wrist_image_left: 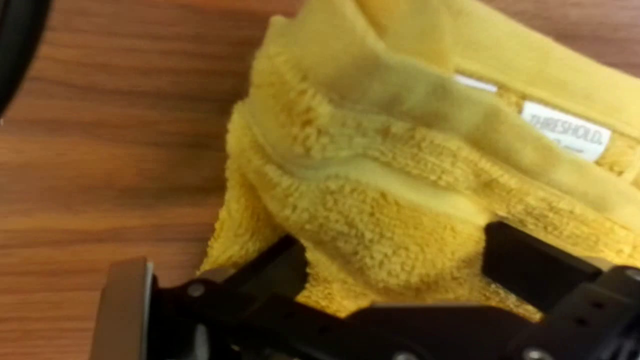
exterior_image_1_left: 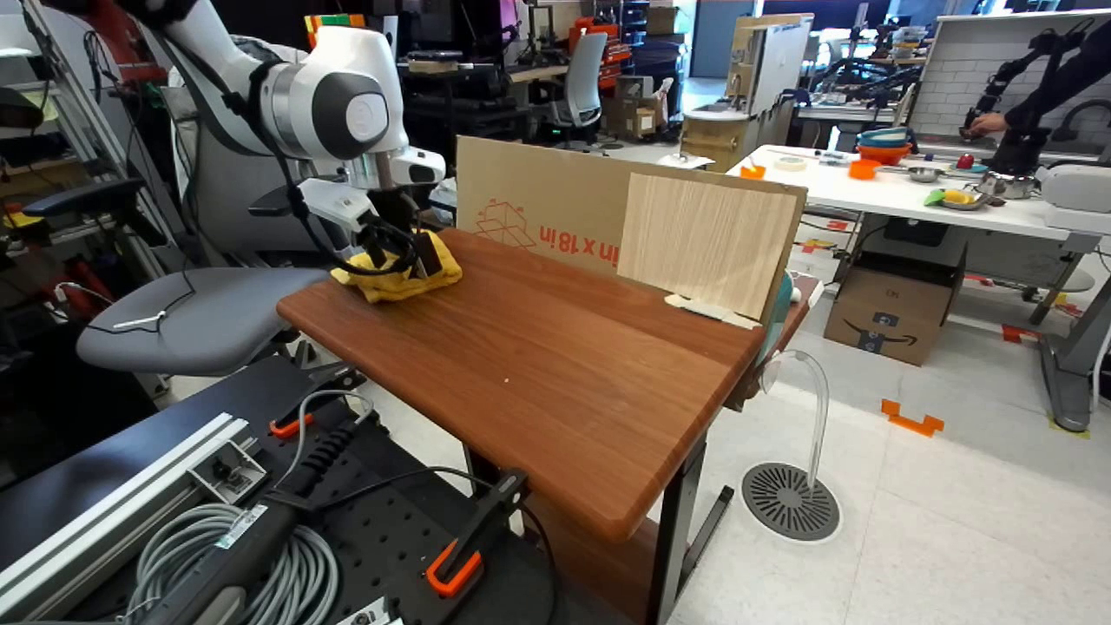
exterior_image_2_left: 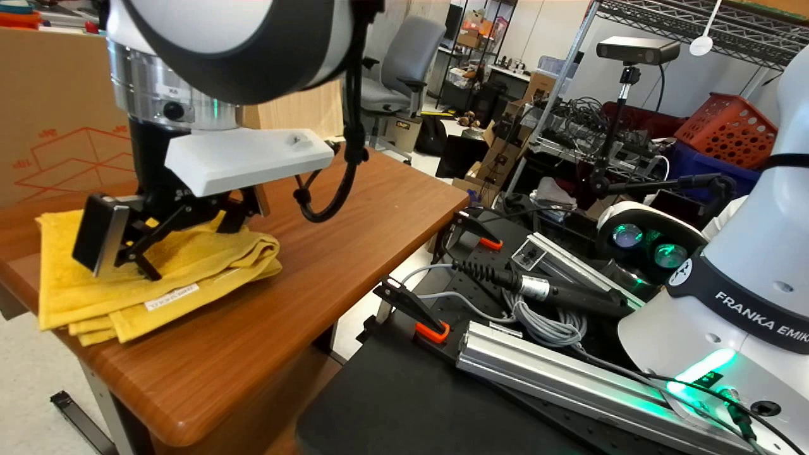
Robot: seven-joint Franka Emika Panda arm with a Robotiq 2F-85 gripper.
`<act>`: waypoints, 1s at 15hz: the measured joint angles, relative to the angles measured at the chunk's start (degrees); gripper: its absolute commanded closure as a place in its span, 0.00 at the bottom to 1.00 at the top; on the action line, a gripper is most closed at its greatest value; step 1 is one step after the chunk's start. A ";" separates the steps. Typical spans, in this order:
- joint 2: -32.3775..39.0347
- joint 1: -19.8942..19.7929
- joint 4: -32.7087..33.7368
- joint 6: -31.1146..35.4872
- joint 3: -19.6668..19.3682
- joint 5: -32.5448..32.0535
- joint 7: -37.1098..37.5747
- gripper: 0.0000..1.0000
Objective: Use the towel to wipe the desk
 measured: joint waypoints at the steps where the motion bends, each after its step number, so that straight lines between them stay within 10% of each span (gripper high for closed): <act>1: 0.59 0.29 0.83 -0.96 -0.50 0.00 0.60 0.00; 15: -8.81 -8.36 -4.53 -10.15 -6.53 0.01 1.33 0.00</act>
